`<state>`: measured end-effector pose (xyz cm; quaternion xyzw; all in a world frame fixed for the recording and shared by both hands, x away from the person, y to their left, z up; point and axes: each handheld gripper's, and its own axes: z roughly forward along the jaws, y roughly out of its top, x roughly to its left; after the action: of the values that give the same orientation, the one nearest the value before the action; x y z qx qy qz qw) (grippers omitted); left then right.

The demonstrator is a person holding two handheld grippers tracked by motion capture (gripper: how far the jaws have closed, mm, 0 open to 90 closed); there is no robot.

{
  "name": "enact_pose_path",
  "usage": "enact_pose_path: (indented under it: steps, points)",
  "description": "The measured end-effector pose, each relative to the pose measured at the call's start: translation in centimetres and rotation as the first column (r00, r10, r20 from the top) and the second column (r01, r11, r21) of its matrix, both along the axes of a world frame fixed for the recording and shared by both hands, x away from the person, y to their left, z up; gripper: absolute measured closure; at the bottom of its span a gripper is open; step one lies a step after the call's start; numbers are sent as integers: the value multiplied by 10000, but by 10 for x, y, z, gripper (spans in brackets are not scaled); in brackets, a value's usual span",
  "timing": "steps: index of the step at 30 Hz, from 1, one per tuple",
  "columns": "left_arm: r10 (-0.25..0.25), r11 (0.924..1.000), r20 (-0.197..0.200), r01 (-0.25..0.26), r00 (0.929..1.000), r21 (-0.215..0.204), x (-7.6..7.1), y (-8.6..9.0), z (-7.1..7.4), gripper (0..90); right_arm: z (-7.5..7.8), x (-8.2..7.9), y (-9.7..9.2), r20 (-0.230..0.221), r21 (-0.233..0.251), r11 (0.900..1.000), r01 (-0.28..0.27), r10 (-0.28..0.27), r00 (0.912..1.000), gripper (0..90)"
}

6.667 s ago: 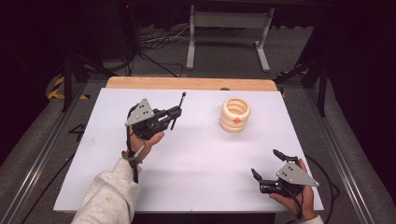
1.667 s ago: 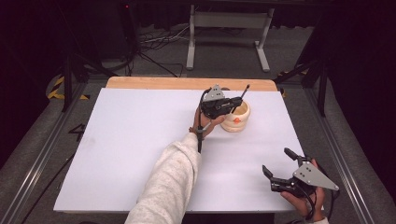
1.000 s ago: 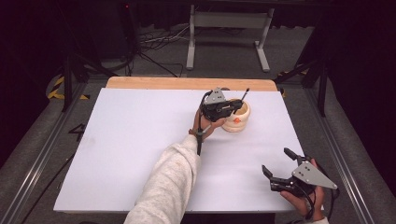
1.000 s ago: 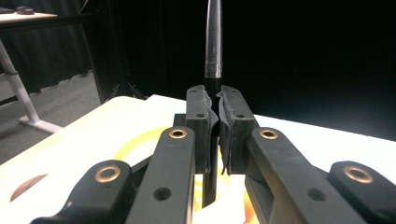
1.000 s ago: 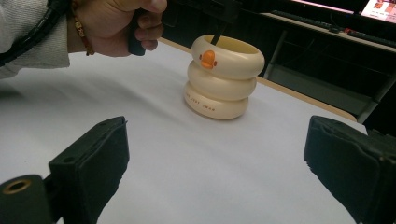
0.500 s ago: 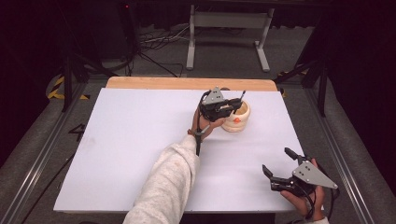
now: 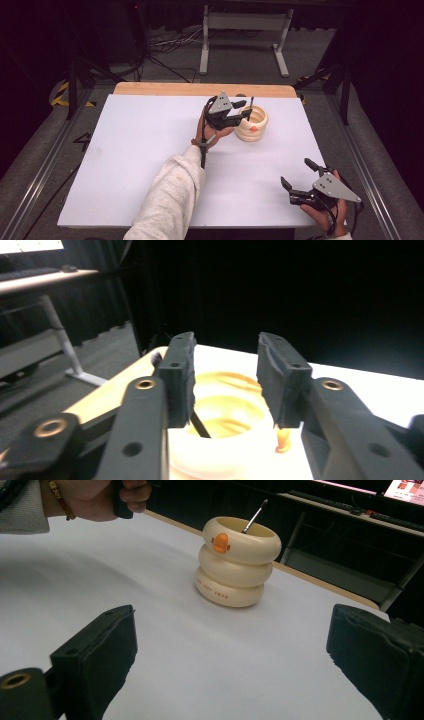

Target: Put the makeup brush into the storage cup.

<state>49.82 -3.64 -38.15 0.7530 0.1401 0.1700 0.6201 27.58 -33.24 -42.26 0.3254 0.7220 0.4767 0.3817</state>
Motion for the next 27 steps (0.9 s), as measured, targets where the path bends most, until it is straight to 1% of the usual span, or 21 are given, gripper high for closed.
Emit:
enact_pose_path:
  steps: [2, 4, 6, 8, 9, 11, 12, 16, 17, 19, 21, 23, 24, 26, 27]
  points:
    - [230, 9995, 233, -235, 9995, 212, -3, 1, 3, 540, 0, 0, 0, 41, -6, 10000, 32, -32, 10000, 63]
    - [180, 9996, 320, -187, 9993, 220, -5, 3, 6, 519, 0, 0, 0, 42, -5, 10000, 24, -24, 10000, 63]
    - [352, 9987, 550, -372, 9979, 361, -9, 5, 9, 494, 0, 0, 0, 33, -28, 10000, 23, -23, 10000, 63]
    - [435, 9983, 601, -457, 9972, 349, -10, 5, 10, 422, 0, 0, 0, 19, -25, 10000, 19, -18, 10000, 63]
    - [562, 9974, 691, -591, 9960, 404, -11, 6, 11, 409, 0, 0, 1, 34, -42, 10000, 11, -11, 10000, 63]
    - [734, 9961, 758, -769, 9944, 440, -14, 7, 13, 374, 0, 0, 1, 3, -10, 10000, -9, 9, 10000, 63]
    - [824, 9951, 763, -863, 9937, 492, -15, 8, 14, 336, 0, 0, 1, 5, -60, 10000, -2, 2, 10000, 63]
    - [897, 9938, 846, -948, 9924, 585, -17, 10, 16, 266, 0, 0, 2, 20, -93, 10000, -24, 24, 10000, 63]
    - [1017, 9917, 964, -1086, 9901, 689, -20, 12, 18, 232, 0, 0, 2, -4, -51, 10000, -25, 25, 10000, 63]
    - [1104, 9908, 973, -1172, 9891, 675, -21, 14, 20, 193, 0, 0, 2, -5, -88, 10000, -14, 14, 10000, 63]
    - [1109, 9901, 941, -1182, 9894, 756, -23, 16, 22, 152, 0, 0, 2, 11, -89, 10000, -34, 34, 10000, 63]
    - [1162, 9893, 978, -1239, 9884, 767, -24, 17, 22, 139, 0, 0, 2, 14, -100, 9999, -36, 36, 10000, 63]
    - [1164, 9896, 958, -1236, 9886, 734, -25, 19, 22, 116, 0, 0, 2, -17, -101, 9999, -24, 23, 10000, 63]
    - [1152, 9891, 1007, -1234, 9882, 799, -26, 22, 23, 102, 0, 0, 2, -11, -104, 9999, -35, 35, 10000, 63]
    - [1148, 9894, 1050, -1231, 9878, 768, -27, 23, 23, 82, 0, 0, 3, -25, -124, 9999, -43, 43, 10000, 63]
